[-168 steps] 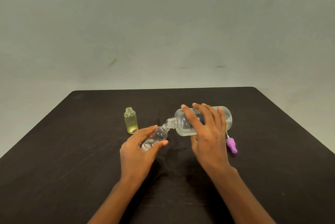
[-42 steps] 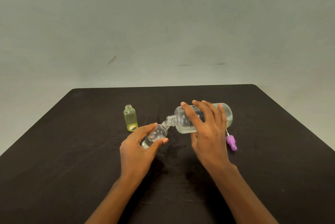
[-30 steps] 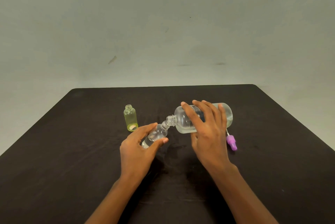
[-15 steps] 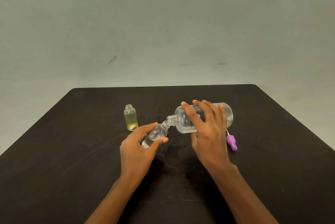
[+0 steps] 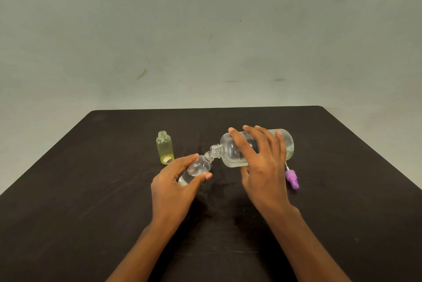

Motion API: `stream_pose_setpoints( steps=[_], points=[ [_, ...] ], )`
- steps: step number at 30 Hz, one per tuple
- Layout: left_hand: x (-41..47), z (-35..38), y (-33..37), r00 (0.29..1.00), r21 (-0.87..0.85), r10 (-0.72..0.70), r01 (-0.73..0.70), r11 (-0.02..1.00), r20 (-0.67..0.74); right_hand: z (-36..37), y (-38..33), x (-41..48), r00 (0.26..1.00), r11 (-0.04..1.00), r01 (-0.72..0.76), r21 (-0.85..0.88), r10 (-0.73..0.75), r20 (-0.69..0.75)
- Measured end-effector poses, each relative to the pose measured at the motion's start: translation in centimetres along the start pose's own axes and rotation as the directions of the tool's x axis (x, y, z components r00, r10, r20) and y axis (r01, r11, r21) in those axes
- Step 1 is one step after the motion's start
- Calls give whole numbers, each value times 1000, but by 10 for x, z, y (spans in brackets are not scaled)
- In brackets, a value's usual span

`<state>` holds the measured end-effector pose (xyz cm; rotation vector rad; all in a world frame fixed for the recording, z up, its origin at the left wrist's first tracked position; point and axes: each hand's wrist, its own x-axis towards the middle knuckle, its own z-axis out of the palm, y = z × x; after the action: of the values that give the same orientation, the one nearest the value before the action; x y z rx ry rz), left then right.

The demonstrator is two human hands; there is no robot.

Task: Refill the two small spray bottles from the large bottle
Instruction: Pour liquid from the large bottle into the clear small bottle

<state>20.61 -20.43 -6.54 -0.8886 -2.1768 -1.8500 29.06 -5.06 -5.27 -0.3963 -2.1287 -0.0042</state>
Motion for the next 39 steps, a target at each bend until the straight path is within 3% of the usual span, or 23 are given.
stream_pose_setpoints(
  steps=[39],
  points=[
    [-1,0,-1,1000,18,23,-23,1000,2,1,0,0,1000,1000,0,1,0,-5]
  ],
)
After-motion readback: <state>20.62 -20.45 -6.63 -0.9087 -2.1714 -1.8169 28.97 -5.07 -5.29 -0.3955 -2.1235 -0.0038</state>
